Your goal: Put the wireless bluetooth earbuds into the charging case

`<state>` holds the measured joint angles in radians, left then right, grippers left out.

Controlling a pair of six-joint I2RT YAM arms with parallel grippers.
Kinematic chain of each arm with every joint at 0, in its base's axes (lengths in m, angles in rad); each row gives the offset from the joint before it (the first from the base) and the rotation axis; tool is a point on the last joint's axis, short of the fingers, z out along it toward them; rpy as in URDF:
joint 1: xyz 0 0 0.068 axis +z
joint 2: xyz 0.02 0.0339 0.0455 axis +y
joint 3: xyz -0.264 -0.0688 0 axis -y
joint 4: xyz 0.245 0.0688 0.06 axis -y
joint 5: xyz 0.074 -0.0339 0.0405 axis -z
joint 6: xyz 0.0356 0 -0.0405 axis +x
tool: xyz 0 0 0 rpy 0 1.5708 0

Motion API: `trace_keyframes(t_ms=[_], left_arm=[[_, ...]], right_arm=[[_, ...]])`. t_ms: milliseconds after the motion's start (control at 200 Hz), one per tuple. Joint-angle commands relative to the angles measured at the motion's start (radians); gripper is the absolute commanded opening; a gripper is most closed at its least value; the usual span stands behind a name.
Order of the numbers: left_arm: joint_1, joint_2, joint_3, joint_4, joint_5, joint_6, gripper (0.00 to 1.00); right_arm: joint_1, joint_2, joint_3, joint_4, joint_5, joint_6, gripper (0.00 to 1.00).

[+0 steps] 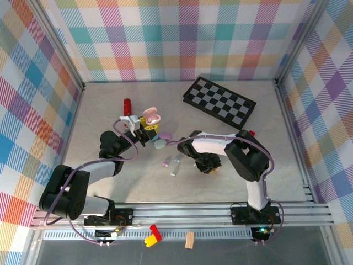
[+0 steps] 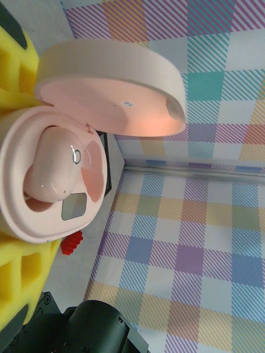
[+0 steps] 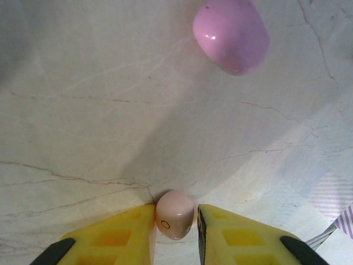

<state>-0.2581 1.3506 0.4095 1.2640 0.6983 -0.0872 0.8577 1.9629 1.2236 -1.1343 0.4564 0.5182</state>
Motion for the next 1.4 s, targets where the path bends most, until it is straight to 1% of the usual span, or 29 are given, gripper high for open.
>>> trace_keyframes(t_ms=[0, 120, 220, 415, 540, 690, 815, 990, 1140, 1250, 1395], left_arm=[[0.014, -0.028, -0.008, 0.053, 0.027, -0.008, 0.37], [0.014, -0.026, -0.008, 0.053, 0.033, -0.004, 0.36], [0.013, -0.025, 0.002, 0.025, 0.049, 0.006, 0.36], [0.011, -0.028, 0.024, -0.031, 0.077, 0.03, 0.36], [-0.005, -0.019, 0.044, -0.06, 0.107, 0.047, 0.36], [-0.046, -0.014, 0.071, -0.129, 0.12, 0.092, 0.36], [-0.089, -0.013, 0.105, -0.206, 0.123, 0.141, 0.36], [-0.156, -0.016, 0.148, -0.332, 0.12, 0.222, 0.36], [-0.22, 0.007, 0.174, -0.361, 0.132, 0.236, 0.36], [-0.275, 0.033, 0.198, -0.373, 0.144, 0.243, 0.36], [-0.314, 0.057, 0.217, -0.382, 0.144, 0.256, 0.36]], right_arm=[[-0.004, 0.021, -0.019, -0.003, 0.028, 0.006, 0.23], [-0.003, 0.004, -0.022, 0.003, 0.032, -0.001, 0.21], [-0.004, -0.061, -0.039, 0.04, 0.012, -0.018, 0.21], [-0.005, -0.267, -0.07, 0.119, -0.125, -0.036, 0.2], [-0.018, -0.384, -0.05, 0.128, -0.2, -0.037, 0.22], [-0.048, -0.497, 0.015, 0.134, -0.315, -0.05, 0.22], [-0.096, -0.573, 0.066, 0.169, -0.456, -0.048, 0.22], [-0.16, -0.634, 0.136, 0.216, -0.639, -0.051, 0.23], [-0.207, -0.67, 0.164, 0.272, -0.786, -0.044, 0.23], [-0.226, -0.67, 0.188, 0.283, -0.849, -0.046, 0.23], [-0.242, -0.677, 0.182, 0.318, -0.912, -0.037, 0.24]])
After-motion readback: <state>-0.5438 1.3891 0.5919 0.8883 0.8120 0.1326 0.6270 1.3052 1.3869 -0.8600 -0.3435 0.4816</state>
